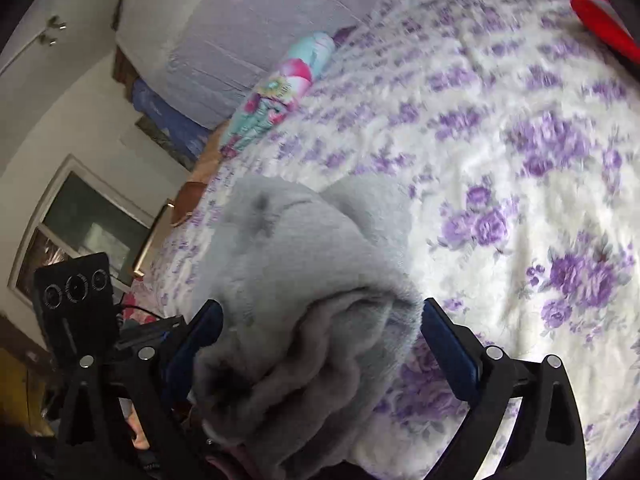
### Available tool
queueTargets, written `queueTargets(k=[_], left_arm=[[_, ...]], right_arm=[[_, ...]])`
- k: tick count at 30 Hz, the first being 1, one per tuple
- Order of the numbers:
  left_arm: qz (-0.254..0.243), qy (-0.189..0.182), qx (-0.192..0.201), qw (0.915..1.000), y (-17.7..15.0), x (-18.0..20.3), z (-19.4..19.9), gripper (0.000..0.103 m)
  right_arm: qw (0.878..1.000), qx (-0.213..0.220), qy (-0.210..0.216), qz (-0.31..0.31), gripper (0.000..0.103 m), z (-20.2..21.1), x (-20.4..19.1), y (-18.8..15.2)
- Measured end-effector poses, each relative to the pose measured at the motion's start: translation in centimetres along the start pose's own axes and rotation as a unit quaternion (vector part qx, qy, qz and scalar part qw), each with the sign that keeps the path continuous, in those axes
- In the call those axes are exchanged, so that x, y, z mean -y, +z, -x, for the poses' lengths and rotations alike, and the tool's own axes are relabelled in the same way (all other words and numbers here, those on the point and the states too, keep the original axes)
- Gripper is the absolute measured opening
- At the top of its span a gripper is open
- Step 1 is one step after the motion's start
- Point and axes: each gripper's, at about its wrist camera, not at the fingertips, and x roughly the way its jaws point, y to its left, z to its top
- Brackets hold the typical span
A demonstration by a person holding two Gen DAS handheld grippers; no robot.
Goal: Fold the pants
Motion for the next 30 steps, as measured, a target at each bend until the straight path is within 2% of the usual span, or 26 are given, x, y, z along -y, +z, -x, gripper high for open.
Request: queueTargets(k=[2, 4, 7, 9, 11, 12, 13, 14, 17, 19, 20, 22, 23, 26, 30], left_arm=[[-0.031, 0.027, 0.041, 0.9983, -0.1, 0.8, 3.5, 0.098], [-0.042, 0.072, 0.077, 0.9935, -0.6, 0.2, 6.5, 0.098], [0.012, 0.121, 0.092, 0.9883, -0.8, -4.8, 8.0, 0.098], [0.066, 0.123, 0.080, 0.9870, -1.1, -9.5, 7.3, 0.098], [0.124, 0.109, 0.070, 0.9838, -1.1, -13.8, 5.6, 0.098], [0.155, 0.086, 0.066, 0.9820, -1.2, -15.4, 4.7, 0.098], [0.165, 0.057, 0.060, 0.9829, -1.1, -16.1, 4.0, 0.098], [0.161, 0.027, 0.053, 0.9851, -0.7, -16.2, 2.9, 0.098], [0.118, -0.003, 0.031, 0.9925, 0.8, -14.5, 0.1, 0.098], [0.109, 0.010, 0.016, 0.9938, 1.2, -13.5, -1.5, 0.098], [0.112, 0.011, 0.014, 0.9936, 1.3, -13.2, -1.8, 0.098], [0.113, -0.009, 0.028, 0.9932, 1.5, -12.6, -1.2, 0.097], [0.110, -0.023, 0.036, 0.9930, 1.5, -12.1, -0.6, 0.097], [0.084, -0.024, 0.052, 0.9948, 2.1, -9.5, 1.1, 0.097], [0.055, -0.015, 0.079, 0.9952, 3.8, -6.8, 2.4, 0.097]], right_arm=[[0.999, 0.017, 0.030, -0.001, 0.099, 2.1, -0.4, 0.0], [0.998, 0.010, 0.062, -0.030, 0.099, 2.9, 0.5, -0.1], [0.992, -0.029, 0.092, -0.077, 0.099, 1.6, 2.4, -1.0], [0.990, -0.047, 0.100, -0.091, 0.100, 0.2, 2.8, -1.6], [0.989, -0.065, 0.107, -0.077, 0.100, -1.3, 2.4, -1.7], [0.990, -0.067, 0.101, -0.069, 0.100, -1.8, 2.0, -1.7], [0.991, -0.072, 0.090, -0.064, 0.100, -2.5, 1.6, -1.5], [0.992, -0.076, 0.085, -0.063, 0.100, -3.2, 1.3, -1.2], [0.991, -0.088, 0.073, -0.064, 0.100, -5.0, 0.5, -0.4], [0.992, -0.087, 0.069, -0.062, 0.097, -5.3, -0.1, 0.0], [0.993, -0.085, 0.059, -0.051, 0.091, -5.4, -0.6, 0.1], [0.997, -0.068, 0.036, -0.014, 0.071, -4.4, -1.8, -0.1], [0.998, -0.058, 0.038, 0.009, 0.069, -3.7, -2.7, -0.2], [0.997, -0.029, 0.040, 0.061, 0.067, -1.5, -4.9, -0.3], [0.997, -0.010, 0.052, 0.063, 0.067, 0.3, -5.0, 1.5]])
